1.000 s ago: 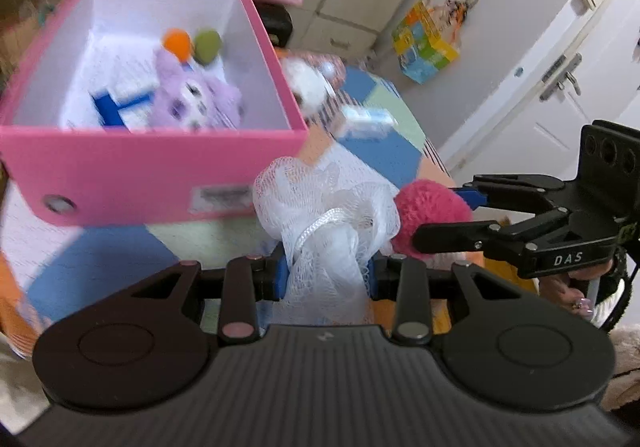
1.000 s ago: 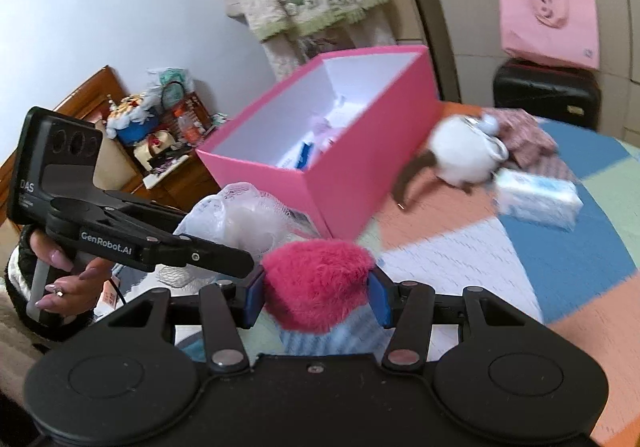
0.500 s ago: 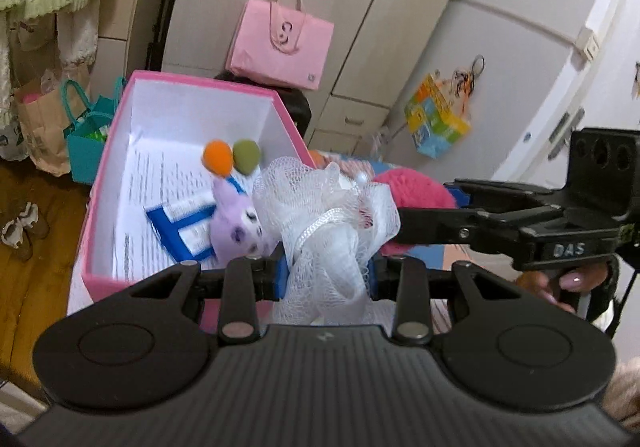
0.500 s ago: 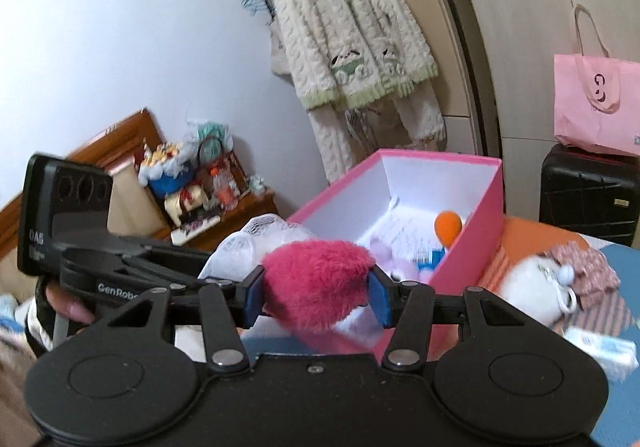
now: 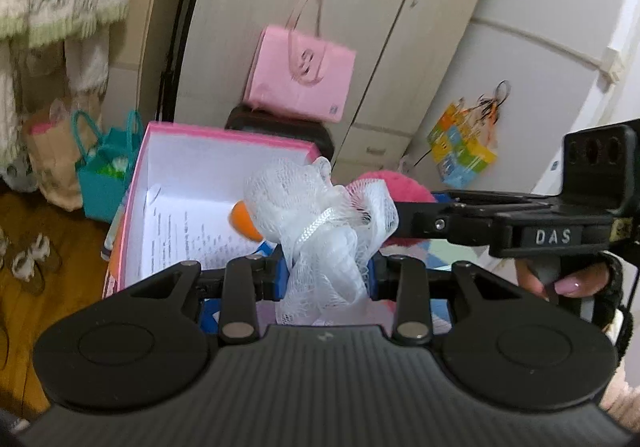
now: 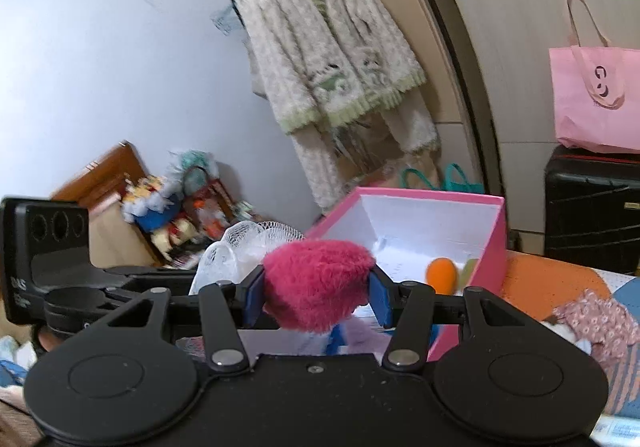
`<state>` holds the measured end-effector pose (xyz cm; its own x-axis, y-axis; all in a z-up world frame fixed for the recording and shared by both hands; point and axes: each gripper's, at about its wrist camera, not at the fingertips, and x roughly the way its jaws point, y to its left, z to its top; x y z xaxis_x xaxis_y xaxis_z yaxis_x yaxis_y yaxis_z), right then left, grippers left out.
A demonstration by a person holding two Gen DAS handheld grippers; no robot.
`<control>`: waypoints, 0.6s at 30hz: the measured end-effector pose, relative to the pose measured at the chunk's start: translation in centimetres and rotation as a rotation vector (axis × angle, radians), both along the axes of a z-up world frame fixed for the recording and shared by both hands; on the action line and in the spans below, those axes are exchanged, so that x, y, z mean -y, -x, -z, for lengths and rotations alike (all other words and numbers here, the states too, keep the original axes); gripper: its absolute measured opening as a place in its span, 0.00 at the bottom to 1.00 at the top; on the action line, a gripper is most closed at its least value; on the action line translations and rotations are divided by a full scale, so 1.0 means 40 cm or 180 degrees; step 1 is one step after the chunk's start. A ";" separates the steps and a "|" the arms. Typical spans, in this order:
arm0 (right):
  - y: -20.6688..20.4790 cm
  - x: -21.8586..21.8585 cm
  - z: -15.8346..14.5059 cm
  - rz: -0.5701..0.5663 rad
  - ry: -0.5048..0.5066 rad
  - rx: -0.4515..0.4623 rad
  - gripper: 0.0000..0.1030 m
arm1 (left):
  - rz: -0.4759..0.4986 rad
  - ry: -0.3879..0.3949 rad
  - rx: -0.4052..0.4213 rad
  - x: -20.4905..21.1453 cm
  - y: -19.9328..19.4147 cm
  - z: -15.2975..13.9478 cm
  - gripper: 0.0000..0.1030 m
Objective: Organize soft objects
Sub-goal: 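Carry the mesh puff and pink pompom over the pink box with both grippers, then open both grippers to drop the puff and pompom into the box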
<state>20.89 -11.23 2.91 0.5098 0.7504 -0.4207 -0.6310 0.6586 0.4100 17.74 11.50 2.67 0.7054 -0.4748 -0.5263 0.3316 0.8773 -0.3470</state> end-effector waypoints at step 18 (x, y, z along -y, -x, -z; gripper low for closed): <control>-0.142 -0.114 0.089 0.0062 0.1023 -0.0070 0.57 | -0.0049 -0.0644 -0.0535 -0.001 -0.200 0.103 0.33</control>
